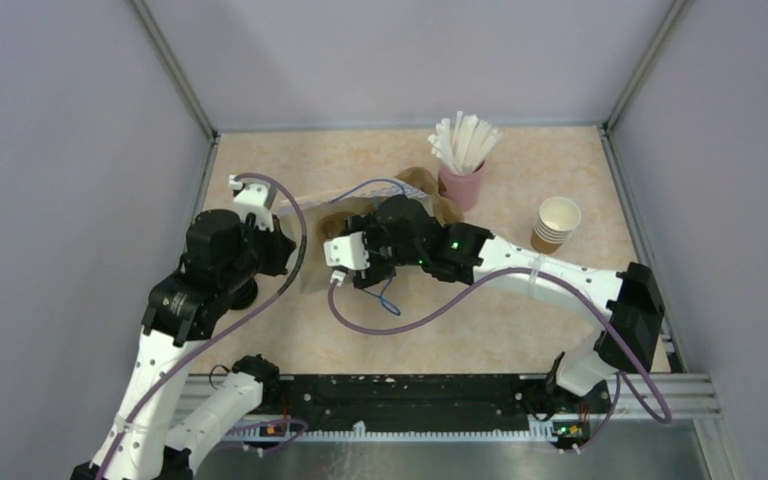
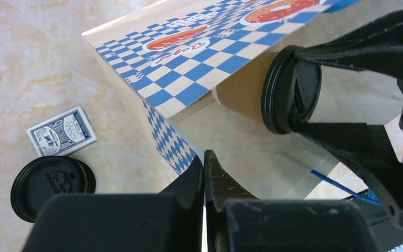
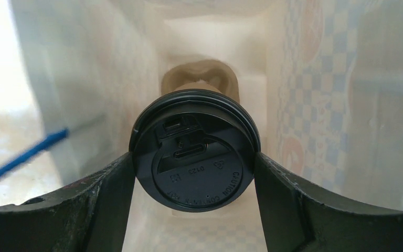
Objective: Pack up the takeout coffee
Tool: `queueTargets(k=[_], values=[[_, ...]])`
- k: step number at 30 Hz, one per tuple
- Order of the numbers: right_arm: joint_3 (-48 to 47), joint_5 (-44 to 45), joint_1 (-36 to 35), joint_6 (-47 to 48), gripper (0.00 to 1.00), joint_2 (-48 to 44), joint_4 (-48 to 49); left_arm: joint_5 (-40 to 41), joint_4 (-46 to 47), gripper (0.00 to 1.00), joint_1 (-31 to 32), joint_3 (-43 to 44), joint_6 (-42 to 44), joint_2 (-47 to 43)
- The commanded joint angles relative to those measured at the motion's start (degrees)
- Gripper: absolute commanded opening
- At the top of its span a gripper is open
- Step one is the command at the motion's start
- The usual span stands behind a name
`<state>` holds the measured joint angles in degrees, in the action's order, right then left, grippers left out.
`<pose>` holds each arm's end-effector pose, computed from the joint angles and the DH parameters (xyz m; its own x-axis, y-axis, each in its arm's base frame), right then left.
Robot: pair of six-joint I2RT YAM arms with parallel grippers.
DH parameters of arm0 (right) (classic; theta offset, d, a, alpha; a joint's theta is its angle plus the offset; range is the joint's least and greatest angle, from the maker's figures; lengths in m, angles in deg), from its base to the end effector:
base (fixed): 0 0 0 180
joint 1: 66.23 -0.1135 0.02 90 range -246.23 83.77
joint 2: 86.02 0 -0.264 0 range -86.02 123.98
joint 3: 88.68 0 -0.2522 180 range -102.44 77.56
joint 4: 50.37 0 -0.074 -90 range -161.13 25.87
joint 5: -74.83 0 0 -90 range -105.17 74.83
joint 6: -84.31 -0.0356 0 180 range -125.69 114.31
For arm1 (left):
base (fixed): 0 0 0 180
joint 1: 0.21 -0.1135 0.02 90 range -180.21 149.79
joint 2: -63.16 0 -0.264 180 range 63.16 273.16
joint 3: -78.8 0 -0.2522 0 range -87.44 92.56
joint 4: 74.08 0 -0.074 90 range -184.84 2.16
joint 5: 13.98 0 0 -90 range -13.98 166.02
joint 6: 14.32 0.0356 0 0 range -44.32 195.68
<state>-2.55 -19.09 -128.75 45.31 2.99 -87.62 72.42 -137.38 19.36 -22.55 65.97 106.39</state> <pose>0.1636 0.3198 0.3402 0.5530 -0.6170 -0.5599 -0.7659 -0.1118 -0.6332 0.1217 -0.0456 0.3893 -0.4995 -0.0011 -0.8663 0.3067 0.9350 -0.1780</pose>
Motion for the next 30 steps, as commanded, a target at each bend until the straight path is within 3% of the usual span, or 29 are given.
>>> queueTargets(k=[1,9,17,26,30], values=[[4.2,1.4,2.1,1.9,0.6,-1.2,5.3,0.2,2.9,0.0,0.1,-0.8,0.1,-0.8],[9.7,3.7,3.4,6.2,0.6,-2.5,7.9,-0.4,1.4,0.0,0.1,-1.1,-2.8,-1.9],[13.1,13.4,3.6,9.3,0.59,-0.9,17.0,-1.3,1.1,0.0,0.1,-1.6,-3.9,-2.0],[12.0,2.4,4.4,9.1,0.59,0.7,18.8,-3.4,1.1,0.0,0.1,-2.8,-5.8,-2.4],[8.3,-3.5,4.3,10.2,0.59,3.6,15.0,-3.5,0.9,0.0,0.1,-3.2,-5.8,-2.6]])
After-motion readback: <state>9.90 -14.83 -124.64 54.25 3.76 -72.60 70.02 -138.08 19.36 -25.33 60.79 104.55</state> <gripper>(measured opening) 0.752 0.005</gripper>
